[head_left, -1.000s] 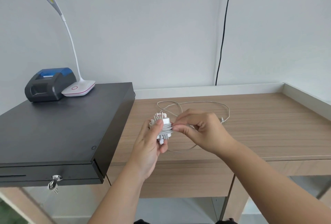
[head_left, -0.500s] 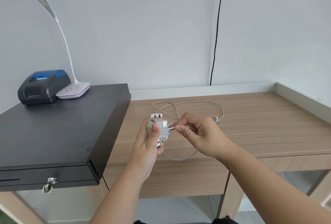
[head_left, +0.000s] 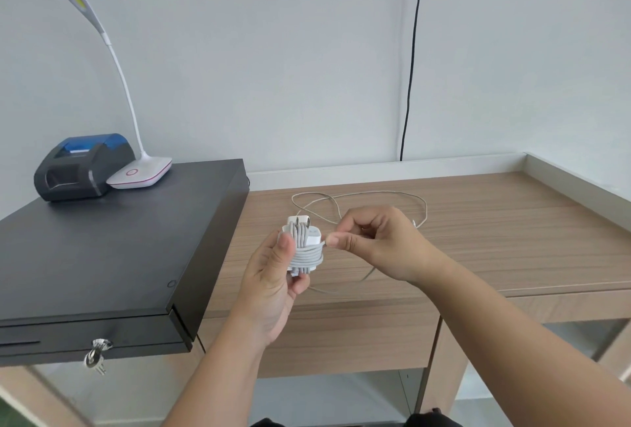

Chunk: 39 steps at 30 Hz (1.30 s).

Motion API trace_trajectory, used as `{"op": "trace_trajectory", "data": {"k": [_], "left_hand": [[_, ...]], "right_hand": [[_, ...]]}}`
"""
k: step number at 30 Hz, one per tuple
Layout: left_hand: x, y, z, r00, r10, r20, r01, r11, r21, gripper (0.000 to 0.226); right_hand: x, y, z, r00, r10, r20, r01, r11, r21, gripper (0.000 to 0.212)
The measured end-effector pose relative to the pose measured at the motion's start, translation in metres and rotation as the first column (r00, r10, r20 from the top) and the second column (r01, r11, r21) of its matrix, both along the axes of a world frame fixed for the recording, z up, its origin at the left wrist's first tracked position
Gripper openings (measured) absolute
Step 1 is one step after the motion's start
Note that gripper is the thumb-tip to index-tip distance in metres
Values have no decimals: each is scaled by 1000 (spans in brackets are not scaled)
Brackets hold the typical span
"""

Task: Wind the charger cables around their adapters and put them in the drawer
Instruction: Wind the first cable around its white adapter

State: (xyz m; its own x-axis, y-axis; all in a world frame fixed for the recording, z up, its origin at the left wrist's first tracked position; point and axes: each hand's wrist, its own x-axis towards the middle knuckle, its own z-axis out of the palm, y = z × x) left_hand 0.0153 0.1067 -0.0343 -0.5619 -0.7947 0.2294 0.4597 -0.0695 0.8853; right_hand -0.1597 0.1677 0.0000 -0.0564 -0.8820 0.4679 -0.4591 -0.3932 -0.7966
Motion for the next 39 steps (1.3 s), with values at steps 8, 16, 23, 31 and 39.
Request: {"op": "trace_trajectory", "data": {"k": [8, 16, 23, 31, 39], "left_hand": [[-3, -8, -11, 994, -106, -20, 108, 976, 190, 75], [-16, -11, -17, 997, 55, -52, -39, 961, 274, 64], [-10, -6, -16, 1000, -1, 16, 0, 993, 115, 43], [-9, -8, -19, 962, -132, -241, 210, 918, 336, 38], [-12, -9, -13, 979, -176, -105, 194, 960, 201, 67]], "right_hand": [[0, -9, 5, 991, -109, -72, 114, 991, 75, 18], [12, -18, -10, 985, -33, 170, -8, 971, 238, 24], [16, -17, -12, 969, -20, 247, -39, 972, 231, 29], [4, -12, -3, 972, 67, 226, -125, 960, 252, 9], [2, -12, -5, 975, -21, 222, -22, 982, 189, 11]]}}
